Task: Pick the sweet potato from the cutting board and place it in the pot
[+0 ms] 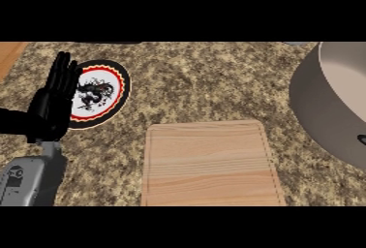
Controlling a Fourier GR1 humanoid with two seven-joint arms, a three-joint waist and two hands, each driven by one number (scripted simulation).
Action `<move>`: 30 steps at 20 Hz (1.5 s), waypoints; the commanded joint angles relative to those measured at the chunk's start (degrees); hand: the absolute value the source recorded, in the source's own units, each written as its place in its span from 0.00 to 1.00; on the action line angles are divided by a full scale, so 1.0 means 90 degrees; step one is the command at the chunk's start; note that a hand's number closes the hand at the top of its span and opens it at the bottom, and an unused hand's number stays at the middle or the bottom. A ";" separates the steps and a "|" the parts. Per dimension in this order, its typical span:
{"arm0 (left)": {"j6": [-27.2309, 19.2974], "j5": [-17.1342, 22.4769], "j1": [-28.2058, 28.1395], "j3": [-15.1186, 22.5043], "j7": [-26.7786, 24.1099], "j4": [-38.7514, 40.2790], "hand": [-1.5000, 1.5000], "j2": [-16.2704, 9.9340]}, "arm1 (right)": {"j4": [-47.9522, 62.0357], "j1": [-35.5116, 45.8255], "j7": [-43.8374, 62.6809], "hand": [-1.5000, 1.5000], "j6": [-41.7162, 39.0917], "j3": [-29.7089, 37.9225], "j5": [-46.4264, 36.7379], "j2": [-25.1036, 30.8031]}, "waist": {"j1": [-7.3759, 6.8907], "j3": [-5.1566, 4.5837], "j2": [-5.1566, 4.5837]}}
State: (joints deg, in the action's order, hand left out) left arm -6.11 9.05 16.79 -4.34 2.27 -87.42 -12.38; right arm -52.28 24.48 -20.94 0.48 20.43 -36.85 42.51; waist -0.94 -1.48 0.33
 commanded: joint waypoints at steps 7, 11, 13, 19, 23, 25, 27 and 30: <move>-0.0273 -0.0293 0.0099 0.0154 0.0005 0.0095 0.50 0.0178 | 0.1024 0.0492 -0.0893 0.00 -0.0938 -0.0036 0.0517 -0.0338 | -0.0026 0.0179 -0.0094; 0.0014 -0.0053 -0.0172 0.0074 -0.0069 -0.0101 0.50 0.0090 | 0.1009 0.0429 -0.1344 0.00 -0.0840 0.0365 0.1054 -0.0734 | -0.0022 0.0186 -0.0054; -0.0022 -0.0048 -0.0051 -0.0013 0.0025 0.0023 0.50 0.0030 | 0.1036 0.0737 -0.1156 0.00 -0.1414 0.0635 0.1423 -0.0522 | 0.0042 0.0174 -0.0042; -0.0113 -0.0126 -0.0279 0.0002 -0.0077 -0.0202 0.50 0.0081 | 0.1611 0.0932 -0.0569 0.00 -0.1986 0.1680 0.2449 -0.0335 | 0.0034 0.0175 -0.0019; 0.0043 -0.0002 -0.0156 -0.0148 -0.0213 0.0144 0.50 0.0021 | 0.2137 0.1020 -0.0780 0.00 -0.2159 0.2100 0.2786 0.0005 | 0.0055 0.0178 -0.0089; 0.0015 -0.0023 0.0073 -0.0116 -0.0004 0.0203 0.50 0.0003 | 0.2414 0.1184 -0.0737 0.00 -0.2371 0.2279 0.2912 0.0459 | 0.0044 0.0179 -0.0089; 0.0089 -0.0038 -0.0226 -0.0046 -0.0160 -0.0137 0.50 0.0022 | 0.2840 0.1081 -0.1150 0.00 -0.2280 0.2385 0.2942 0.0465 | -0.0066 0.0187 -0.0102; 0.0078 -0.0065 0.0036 -0.0084 -0.0181 0.0181 0.50 0.0022 | 0.3353 0.1034 -0.1443 0.00 -0.2645 0.2627 0.3102 0.0980 | -0.0041 0.0194 -0.0130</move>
State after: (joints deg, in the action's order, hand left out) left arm -5.62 8.95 16.72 -5.40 1.50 -86.97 -12.47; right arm -28.01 33.58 -30.67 -21.80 41.05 -11.30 49.08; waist -0.81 -0.80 -0.16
